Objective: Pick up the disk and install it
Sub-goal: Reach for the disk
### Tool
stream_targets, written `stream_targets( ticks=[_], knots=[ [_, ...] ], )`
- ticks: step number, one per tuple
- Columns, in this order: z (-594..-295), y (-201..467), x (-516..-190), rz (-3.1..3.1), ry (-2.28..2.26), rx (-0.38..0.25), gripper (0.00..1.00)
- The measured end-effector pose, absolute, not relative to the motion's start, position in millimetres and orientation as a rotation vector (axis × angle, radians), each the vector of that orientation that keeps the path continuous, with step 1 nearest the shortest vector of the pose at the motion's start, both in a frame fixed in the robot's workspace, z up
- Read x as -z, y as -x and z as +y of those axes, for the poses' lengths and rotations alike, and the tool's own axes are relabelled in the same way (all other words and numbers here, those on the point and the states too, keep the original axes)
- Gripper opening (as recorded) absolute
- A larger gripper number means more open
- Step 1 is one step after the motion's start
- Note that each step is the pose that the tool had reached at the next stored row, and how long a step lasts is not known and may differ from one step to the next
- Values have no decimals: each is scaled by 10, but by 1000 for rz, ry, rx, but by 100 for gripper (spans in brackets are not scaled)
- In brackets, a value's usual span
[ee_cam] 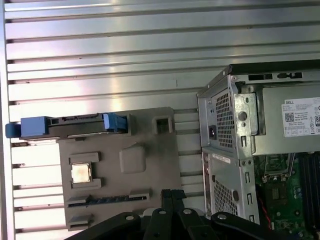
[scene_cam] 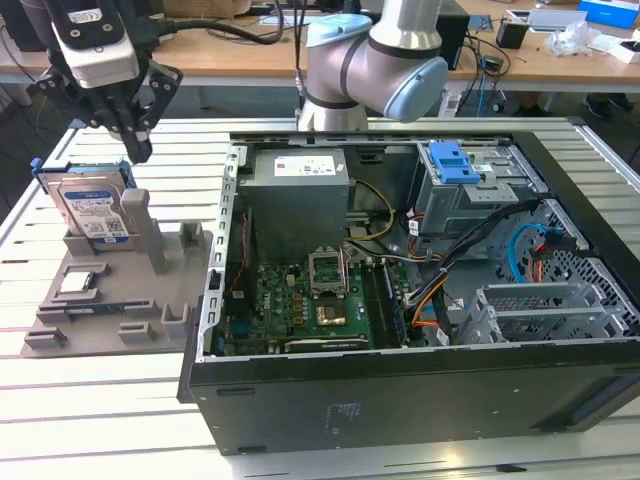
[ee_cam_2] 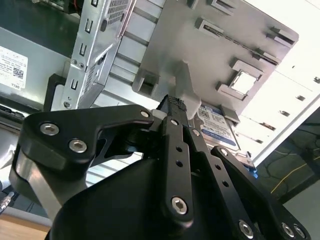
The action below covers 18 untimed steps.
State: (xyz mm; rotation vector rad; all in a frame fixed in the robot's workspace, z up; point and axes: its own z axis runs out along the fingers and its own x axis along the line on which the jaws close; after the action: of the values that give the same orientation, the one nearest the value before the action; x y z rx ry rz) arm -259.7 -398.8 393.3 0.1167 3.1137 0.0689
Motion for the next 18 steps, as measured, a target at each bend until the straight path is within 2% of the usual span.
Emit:
stream_targets(
  ticks=[18],
  knots=[
    [-3972, 3119, -3932, 3114, -116, -69, 11]
  ],
)
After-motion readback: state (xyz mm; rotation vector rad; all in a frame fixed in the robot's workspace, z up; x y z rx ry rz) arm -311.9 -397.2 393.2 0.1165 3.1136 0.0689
